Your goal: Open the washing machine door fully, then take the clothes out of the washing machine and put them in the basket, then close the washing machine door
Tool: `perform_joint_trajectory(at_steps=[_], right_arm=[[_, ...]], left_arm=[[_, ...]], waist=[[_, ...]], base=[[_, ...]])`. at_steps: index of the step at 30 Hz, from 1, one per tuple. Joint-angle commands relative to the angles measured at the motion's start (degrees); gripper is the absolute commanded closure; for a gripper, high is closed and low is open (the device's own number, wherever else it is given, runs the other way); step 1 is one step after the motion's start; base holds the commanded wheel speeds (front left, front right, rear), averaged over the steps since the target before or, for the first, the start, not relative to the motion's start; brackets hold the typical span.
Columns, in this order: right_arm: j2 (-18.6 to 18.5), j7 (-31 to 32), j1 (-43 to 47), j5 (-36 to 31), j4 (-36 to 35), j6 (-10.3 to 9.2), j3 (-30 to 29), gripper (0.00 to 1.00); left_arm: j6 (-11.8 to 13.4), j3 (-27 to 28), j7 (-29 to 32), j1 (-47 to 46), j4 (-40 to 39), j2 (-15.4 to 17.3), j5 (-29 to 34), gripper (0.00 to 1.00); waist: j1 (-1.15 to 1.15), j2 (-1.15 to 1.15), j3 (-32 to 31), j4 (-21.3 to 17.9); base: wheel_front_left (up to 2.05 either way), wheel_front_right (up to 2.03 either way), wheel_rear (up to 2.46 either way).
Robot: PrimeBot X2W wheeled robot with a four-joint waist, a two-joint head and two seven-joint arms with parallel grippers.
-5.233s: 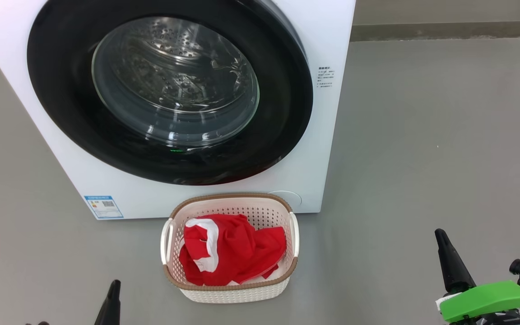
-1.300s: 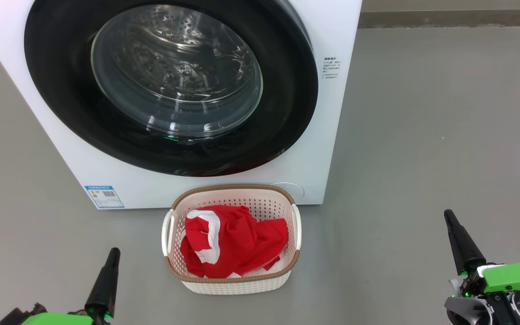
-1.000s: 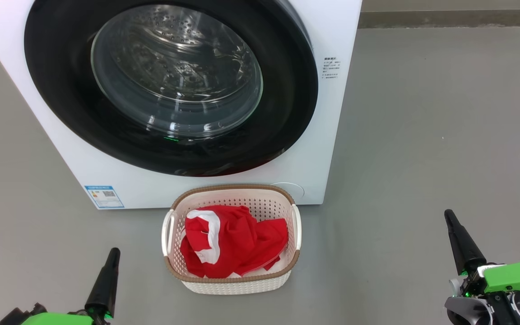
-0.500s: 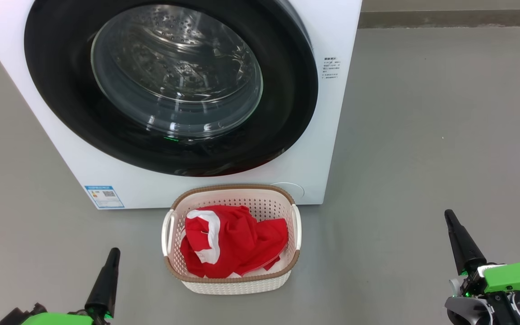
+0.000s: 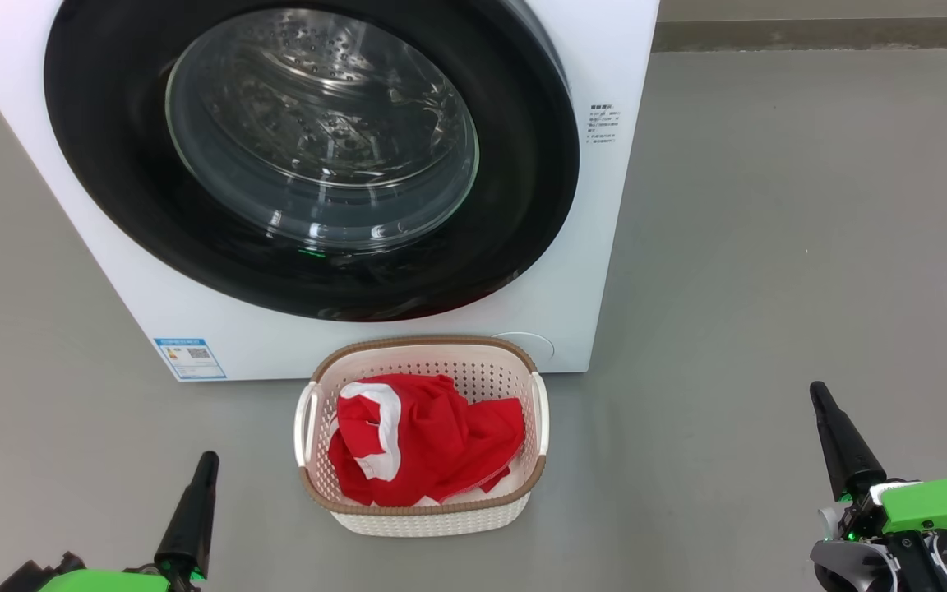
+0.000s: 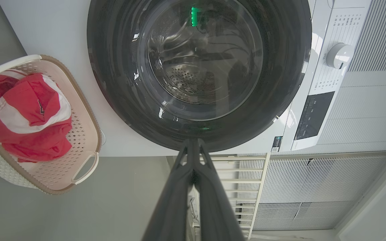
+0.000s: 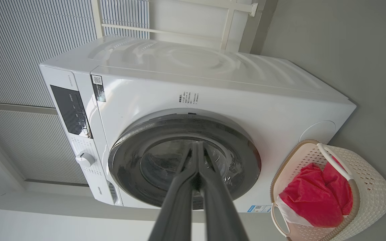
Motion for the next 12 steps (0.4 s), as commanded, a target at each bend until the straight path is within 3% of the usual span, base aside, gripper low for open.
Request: perform_joint_trajectory(at_steps=[1, 12], right_arm=[[-0.73, 0.34, -2.39, -0.04, -1.45, -0.04, 0.78, 1.0], [-0.72, 0.36, -2.39, -0.06, -1.44, -0.04, 0.75, 1.0]], left_arm=[[-0.39, 1.98, 0.2, -2.23, -1.2, 0.53, -0.38, 1.0], [-0.39, 1.97, 0.19, -2.23, -1.2, 0.53, -0.38, 1.0]], waist=[[0.0, 0.0, 0.0, 0.0], [0.0, 0.0, 0.0, 0.0]], base=[[0.0, 0.0, 0.0], [0.0, 0.0, 0.0]])
